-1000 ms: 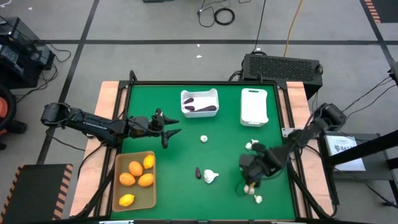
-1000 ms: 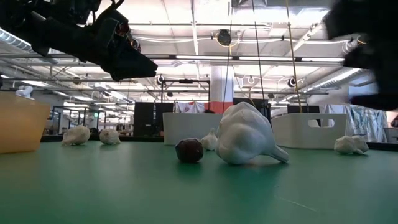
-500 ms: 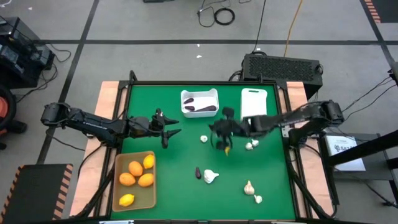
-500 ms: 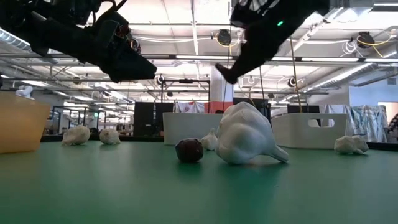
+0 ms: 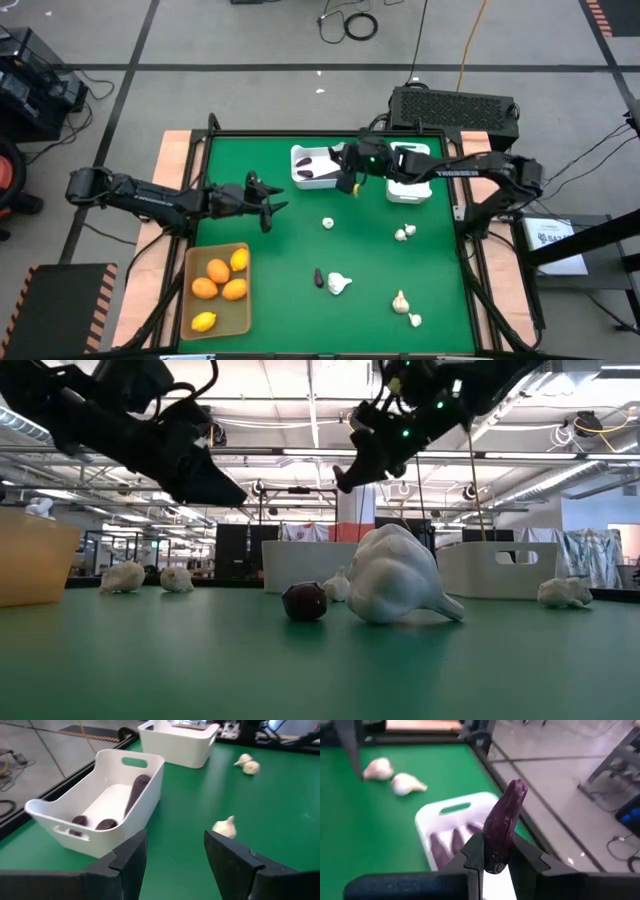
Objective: Sort produce into baskets
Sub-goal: Put the violet eggplant into the left white bin
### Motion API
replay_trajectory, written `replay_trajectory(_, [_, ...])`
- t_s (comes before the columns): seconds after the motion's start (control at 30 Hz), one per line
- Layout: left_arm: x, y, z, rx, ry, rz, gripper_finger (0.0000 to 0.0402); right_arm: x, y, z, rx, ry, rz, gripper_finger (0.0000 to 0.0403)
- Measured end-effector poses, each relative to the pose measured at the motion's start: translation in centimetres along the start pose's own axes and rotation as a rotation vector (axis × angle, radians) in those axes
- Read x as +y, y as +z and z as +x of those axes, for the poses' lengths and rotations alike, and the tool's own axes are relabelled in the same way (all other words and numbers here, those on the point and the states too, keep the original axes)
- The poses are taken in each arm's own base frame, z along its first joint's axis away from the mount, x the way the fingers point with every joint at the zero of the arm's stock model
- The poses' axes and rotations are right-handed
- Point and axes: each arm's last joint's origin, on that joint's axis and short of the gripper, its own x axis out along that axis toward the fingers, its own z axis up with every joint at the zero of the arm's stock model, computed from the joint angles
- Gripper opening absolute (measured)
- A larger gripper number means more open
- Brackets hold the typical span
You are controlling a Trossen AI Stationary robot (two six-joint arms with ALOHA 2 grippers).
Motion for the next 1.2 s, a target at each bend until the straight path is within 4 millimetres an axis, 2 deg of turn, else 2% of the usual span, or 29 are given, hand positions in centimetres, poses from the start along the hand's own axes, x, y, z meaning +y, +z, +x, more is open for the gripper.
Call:
replay_trajectory(0.17, [0.5, 0.0, 0.1, 0.003, 0.024, 0.008, 0.0203, -1.4, -0.9, 2.4, -0.039, -0.054, 0.014, 0.0058])
replay_trajectory(0.3, [0.5, 0.0, 0.1, 0.006, -0.002, 0.006, 0.0203, -2.0, -1.7, 3.5, -0.025, -0.075, 0.015, 0.0073])
replay_trajectory(0.63, [0.4, 0.0, 0.1, 0.009, -0.028, 0.014, 0.0203, -2.4, -2.1, 3.8, -0.007, -0.056, 0.094, 0.0168])
replay_trajectory(0.8, [0.4, 0.0, 0.1, 0.009, -0.029, 0.013, 0.0203, -2.1, -1.9, 3.6, -0.009, -0.030, 0.122, 0.0201])
replay_trajectory(0.9, [0.4, 0.0, 0.1, 0.009, -0.029, 0.013, 0.0203, -0.8, -1.0, 2.6, -0.039, 0.111, 0.137, 0.0211])
replay_trajectory(1.07, [0.4, 0.0, 0.1, 0.008, -0.030, 0.008, 0.0202, 3.4, -0.9, 1.3, 0.011, 0.294, 0.079, 0.0215])
replay_trajectory(1.2, [0.0, 0.1, 0.1, 0.011, -0.184, 0.011, 0.0202, 6.9, -1.2, 0.0, 0.109, 0.387, 0.050, 0.0215])
